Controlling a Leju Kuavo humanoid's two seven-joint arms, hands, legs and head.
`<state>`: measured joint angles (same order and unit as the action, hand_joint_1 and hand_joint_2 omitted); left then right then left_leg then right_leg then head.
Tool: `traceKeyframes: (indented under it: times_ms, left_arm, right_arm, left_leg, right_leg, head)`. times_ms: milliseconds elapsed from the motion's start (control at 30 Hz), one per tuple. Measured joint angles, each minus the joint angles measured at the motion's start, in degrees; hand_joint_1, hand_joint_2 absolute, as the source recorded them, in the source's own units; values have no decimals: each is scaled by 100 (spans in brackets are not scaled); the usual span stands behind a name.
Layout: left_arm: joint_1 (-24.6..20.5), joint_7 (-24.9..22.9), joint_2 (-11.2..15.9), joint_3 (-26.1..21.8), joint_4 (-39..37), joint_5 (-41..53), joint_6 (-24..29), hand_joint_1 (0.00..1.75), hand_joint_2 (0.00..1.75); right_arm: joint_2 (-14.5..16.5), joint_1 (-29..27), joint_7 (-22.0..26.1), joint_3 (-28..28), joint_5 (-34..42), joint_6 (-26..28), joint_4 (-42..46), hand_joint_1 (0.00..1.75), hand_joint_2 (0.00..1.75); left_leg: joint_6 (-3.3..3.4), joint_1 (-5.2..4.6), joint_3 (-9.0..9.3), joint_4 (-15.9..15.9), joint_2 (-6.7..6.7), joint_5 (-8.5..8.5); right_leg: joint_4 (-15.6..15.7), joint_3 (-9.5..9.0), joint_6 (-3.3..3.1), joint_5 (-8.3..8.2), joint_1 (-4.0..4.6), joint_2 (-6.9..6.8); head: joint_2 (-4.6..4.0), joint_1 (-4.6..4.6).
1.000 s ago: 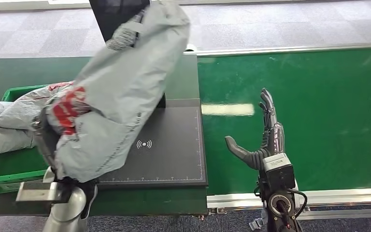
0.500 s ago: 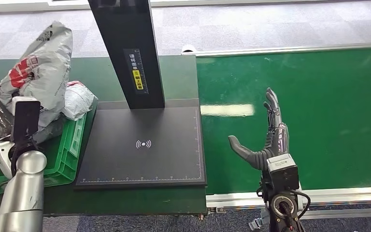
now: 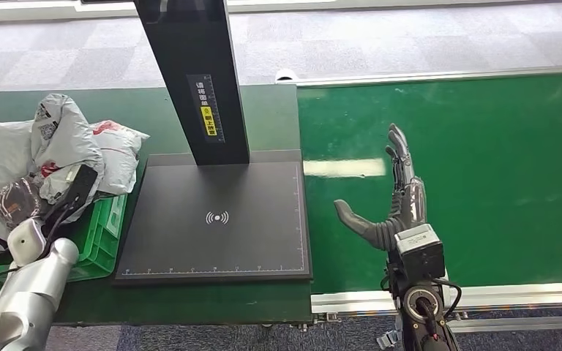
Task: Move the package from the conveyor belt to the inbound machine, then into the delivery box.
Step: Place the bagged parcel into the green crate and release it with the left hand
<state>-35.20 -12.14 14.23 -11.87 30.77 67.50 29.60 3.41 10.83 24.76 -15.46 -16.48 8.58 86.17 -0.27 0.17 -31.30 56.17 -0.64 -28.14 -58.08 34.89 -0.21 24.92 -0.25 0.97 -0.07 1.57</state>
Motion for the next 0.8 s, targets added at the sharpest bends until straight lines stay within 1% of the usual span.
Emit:
traceKeyframes:
  times_ms: [33, 67, 100, 167, 200, 233, 300, 367, 433, 500, 567, 633, 700, 767, 800]
  left_arm:
    - [-37, -2, 20, 2, -94, -9, -62, 175, 175]
    - [-70, 11, 40, 2, -175, -30, -134, 169, 175]
    - [-99, 40, 58, -3, -242, -64, -209, 129, 175]
    - [-145, 188, 85, -38, -341, -205, -319, 42, 175]
    - [-160, 306, 92, -80, -373, -307, -333, 4, 175]
    - [-169, 478, 95, -136, -389, -447, -313, 0, 175]
    - [-177, 938, 86, -294, -395, -830, -240, 0, 175]
    - [-174, 1633, 53, -509, -361, -1481, -264, 0, 175]
    - [-164, 2444, -17, -801, -262, -2429, -549, 0, 175]
    - [-129, 3111, -122, -1168, -77, -3602, -1156, 0, 175]
    - [-48, 3435, -234, -1521, 170, -4831, -1995, 0, 87]
    - [96, 3468, -332, -1765, 449, -5965, -2763, 0, 0]
    - [298, 3432, -401, -1857, 812, -7023, -3235, 0, 87]
    - [533, 3381, -458, -1840, 1266, -7889, -3410, 0, 175]
    - [664, 3351, -492, -1819, 1518, -8212, -3426, 0, 175]
  right_arm:
    - [0, 10, -6, -12, -3, 1, -15, 0, 175]
    - [0, 19, -8, -26, -7, 1, -31, 0, 175]
    - [0, 26, -9, -40, -9, 1, -49, 0, 175]
    - [0, 38, -12, -70, -11, 3, -86, 0, 175]
    - [0, 47, -14, -84, -11, 8, -105, 0, 175]
    - [0, 57, -15, -94, -11, 16, -121, 0, 175]
    - [0, 73, -16, -103, -9, 40, -143, 0, 175]
    - [-1, 79, -18, -104, -2, 76, -152, 0, 175]
    - [-5, 79, -18, -104, 7, 115, -154, 0, 175]
    - [-17, 77, -14, -103, 16, 147, -157, 0, 175]
    - [-32, 77, 4, -103, 36, 168, -174, 0, 175]
    - [-44, 81, 36, -104, 71, 178, -205, 0, 175]
    - [-58, 83, 65, -104, 107, 187, -234, 0, 175]
    - [-75, 82, 80, -104, 122, 200, -249, 0, 175]
    - [-84, 79, 82, -104, 125, 204, -251, 0, 175]
  left_leg:
    - [-1, 0, 5, -2, 0, 1]
    - [-4, 0, 9, -3, 0, 2]
    - [-6, 0, 13, -5, 0, 4]
    - [-11, 0, 22, -8, 0, 8]
    - [-13, 0, 26, -9, 0, 9]
    - [-14, 0, 30, -10, 0, 11]
    - [-15, 0, 37, -11, -1, 14]
    - [-15, -1, 42, -13, -4, 15]
    - [-16, -1, 43, -13, -8, 16]
    - [-17, -1, 42, -14, -9, 18]
    - [-18, -1, 41, -14, -9, 20]
    - [-18, -1, 39, -14, -6, 21]
    - [-18, -1, 37, -14, -2, 21]
    - [-18, -2, 32, -13, 0, 20]
    - [-18, -2, 29, -12, 1, 19]
  right_leg:
    - [-1, -4, -2, -1, 0, 0]
    - [-1, -7, -4, -2, 0, 1]
    - [-2, -10, -6, -3, 0, 1]
    - [-3, -16, -8, -5, 0, 1]
    - [-4, -18, -9, -5, 0, 1]
    - [-4, -20, -9, -6, 0, 1]
    - [-4, -21, -10, -6, 0, 0]
    - [-4, -23, -10, -5, 0, -4]
    - [-4, -24, -11, -5, 0, -7]
    - [-4, -24, -12, -4, 0, -9]
    - [-4, -24, -12, -4, 0, -9]
    - [-4, -23, -11, -5, 0, -8]
    - [-4, -20, -11, -6, 0, -6]
    - [-4, -12, -10, -6, 0, -3]
    - [-4, -7, -10, -6, 0, -1]
  head:
    - [0, 1]
    - [0, 1]
    - [0, 1]
    - [0, 1]
    - [0, 1]
    - [0, 1]
    - [0, 1]
    - [0, 1]
    - [0, 2]
    - [0, 2]
    - [0, 1]
    - [0, -1]
    - [0, 0]
    - [0, -1]
    - [0, 1]
